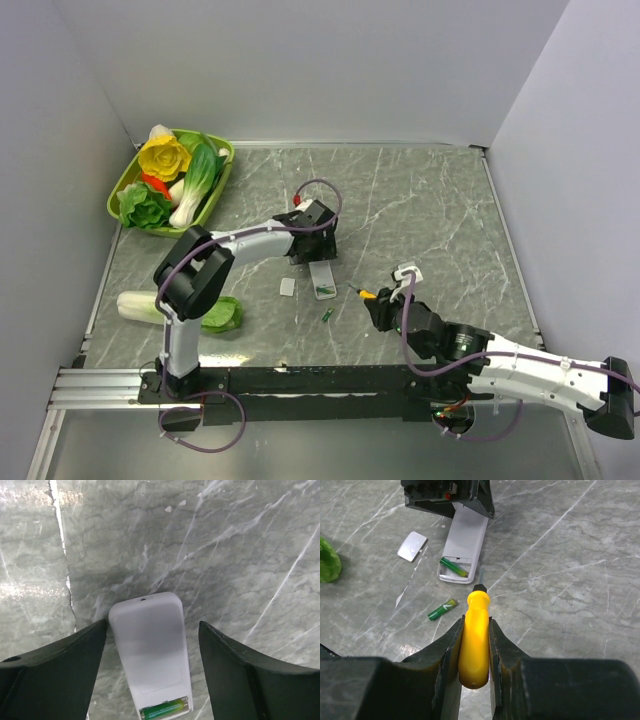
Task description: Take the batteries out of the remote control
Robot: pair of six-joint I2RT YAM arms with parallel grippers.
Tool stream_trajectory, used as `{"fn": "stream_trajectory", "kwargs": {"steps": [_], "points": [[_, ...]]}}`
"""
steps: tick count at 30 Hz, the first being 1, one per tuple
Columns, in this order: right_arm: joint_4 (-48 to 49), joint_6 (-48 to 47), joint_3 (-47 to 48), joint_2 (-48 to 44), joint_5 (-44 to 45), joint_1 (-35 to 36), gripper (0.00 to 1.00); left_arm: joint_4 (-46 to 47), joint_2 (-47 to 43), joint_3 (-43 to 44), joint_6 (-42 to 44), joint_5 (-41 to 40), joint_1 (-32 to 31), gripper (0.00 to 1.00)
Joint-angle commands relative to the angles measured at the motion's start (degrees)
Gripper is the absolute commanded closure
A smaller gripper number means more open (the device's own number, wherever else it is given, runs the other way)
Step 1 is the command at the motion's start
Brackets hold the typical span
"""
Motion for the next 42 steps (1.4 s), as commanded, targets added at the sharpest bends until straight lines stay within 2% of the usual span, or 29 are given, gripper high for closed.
{"fn": "stream_trajectory", "kwargs": {"steps": [1,5,11,17,21,22,23,26,33,37,38,39,42], "points": [[0.4,-0.9,-0.6,-1.3,0.0,-0.3,1.0,-3.3,3.0,2.8,-2.0,-2.4,-0.9,0.22],[1.3,-1.5,-1.0,-1.4,-0.6,-0.3,1.0,-8.3,5.4,6.1,-2.1,-6.6,-1.8,0.28],[2.7,-1.9,-1.3,-1.6,-0.9,-0.3,1.0,-14.1,6.7,8.8,-2.1,-10.0,-2.4,0.31],[1.6,-1.7,-1.6,-3.6,-1.2,-0.2,1.0,-13.3,7.8,9.2,-1.3,-8.9,-3.3,0.36],[1.8,-1.8,-2.2,-4.5,-1.6,-0.3,1.0,-11.1,8.6,8.8,-1.2,-6.1,-3.4,0.46],[2.4,-1.7,-2.3,-4.5,-2.1,-0.2,1.0,-10.1,7.6,8.2,-1.4,-5.0,-3.4,0.56],[3.1,-1.8,-2.5,-4.0,-2.6,-0.2,1.0,-9.0,6.6,6.4,-1.5,-4.4,-3.3,0.59],[5.5,-1.6,-2.4,-2.2,-4.7,-0.3,1.0,-2.0,1.5,2.8,-1.5,-0.7,-2.7,0.65],[8.8,-2.0,-1.4,1.4,-5.9,-0.2,1.0,18.1,-7.4,-10.3,-3.0,11.9,1.0,0.86],[9.9,-2.1,-1.0,3.3,-6.3,-0.3,1.0,34.9,-10.7,-17.9,-5.1,21.9,3.1,0.95],[10.6,-2.2,-1.0,3.6,-6.7,-0.3,1.0,42.9,-11.1,-21.5,-6.4,24.0,4.0,0.96],[10.9,-2.3,-1.0,4.0,-7.0,-0.2,1.0,46.4,-11.5,-22.9,-6.8,26.6,4.5,0.98],[13.3,-2.6,-1.1,5.4,-7.3,-0.3,1.0,58.6,-12.3,-27.2,-7.0,30.5,5.2,0.98]]}}
